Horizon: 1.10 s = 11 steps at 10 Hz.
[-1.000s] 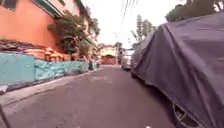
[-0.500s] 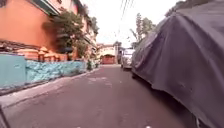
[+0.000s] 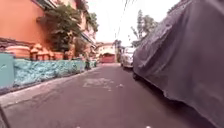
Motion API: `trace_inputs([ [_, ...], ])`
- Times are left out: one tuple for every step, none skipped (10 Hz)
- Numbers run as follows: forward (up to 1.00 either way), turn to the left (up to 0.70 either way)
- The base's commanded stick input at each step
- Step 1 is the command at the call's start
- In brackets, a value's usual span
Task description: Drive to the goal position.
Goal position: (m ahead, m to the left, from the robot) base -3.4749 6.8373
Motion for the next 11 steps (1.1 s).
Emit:
trace_inputs([
  [0.00,0.70],
  [0.00,0.70],
  [0.00,0.70],
  [0.00,0.70],
  [0.00,0.70],
  [0.00,0.70],
  [0.00,0.70],
  [0.00,0.70],
  [0.00,0.70],
  [0.00,0.70],
  [0.00,0.70],
])
